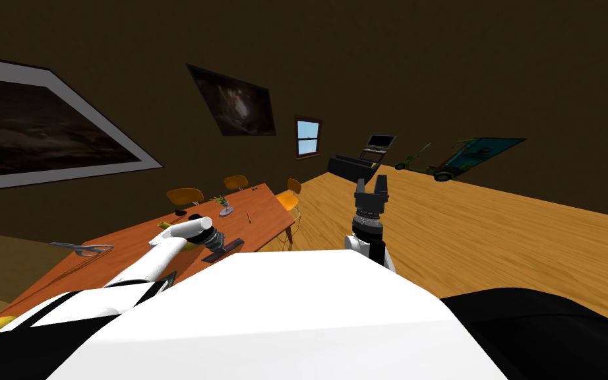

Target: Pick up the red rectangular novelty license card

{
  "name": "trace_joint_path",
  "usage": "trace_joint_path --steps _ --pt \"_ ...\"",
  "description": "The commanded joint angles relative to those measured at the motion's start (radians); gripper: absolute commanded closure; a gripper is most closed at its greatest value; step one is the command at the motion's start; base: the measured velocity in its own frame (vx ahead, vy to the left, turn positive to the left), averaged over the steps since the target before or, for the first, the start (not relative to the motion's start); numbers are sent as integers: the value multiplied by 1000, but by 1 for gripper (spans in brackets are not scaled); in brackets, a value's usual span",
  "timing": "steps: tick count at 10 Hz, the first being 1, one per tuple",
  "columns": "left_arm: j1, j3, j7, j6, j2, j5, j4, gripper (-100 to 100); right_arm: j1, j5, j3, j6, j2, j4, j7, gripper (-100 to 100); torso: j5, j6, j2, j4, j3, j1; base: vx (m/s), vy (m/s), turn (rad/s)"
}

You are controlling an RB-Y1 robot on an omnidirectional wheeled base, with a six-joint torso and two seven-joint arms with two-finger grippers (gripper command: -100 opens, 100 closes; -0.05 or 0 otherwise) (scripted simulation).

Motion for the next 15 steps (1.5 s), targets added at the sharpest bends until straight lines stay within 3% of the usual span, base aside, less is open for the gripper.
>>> trace_joint_path --steps 1,2,3,5,7,8,15 --pt "0 0 0 0 0 0 0 -100 0 0 0 0 0 0 0 0 0 0 0 0 0 0 14 -6 2" --pt "-1 0 0 3 1 1 2 0 0 0 0 0 0 0 0 0 0 0 1 0 0 0 0 0 0" --pt "0 14 -39 -7 -1 -2 25 -100 0 0 0 0 0 0 0 0 0 0 1 0 1 1 44 -27 82" --pt "1 28 -77 -17 -3 -5 48 -100 0 0 0 0 0 0 0 0 0 0 -3 -1 -2 -2 91 -49 107" --pt "3 57 -146 -37 -7 -10 93 -100 0 0 0 0 0 0 0 0 0 0 -4 -1 -2 -3 100 -65 103" --pt "3 57 -155 -37 -7 -10 93 -100 0 0 0 0 0 0 0 0 -1 0 -5 -1 -3 -4 82 -50 60" --pt "9 127 -348 -87 -18 -24 207 -100 0 0 0 0 0 0 0 0 0 0 -3 -1 -2 -2 77 -49 90"
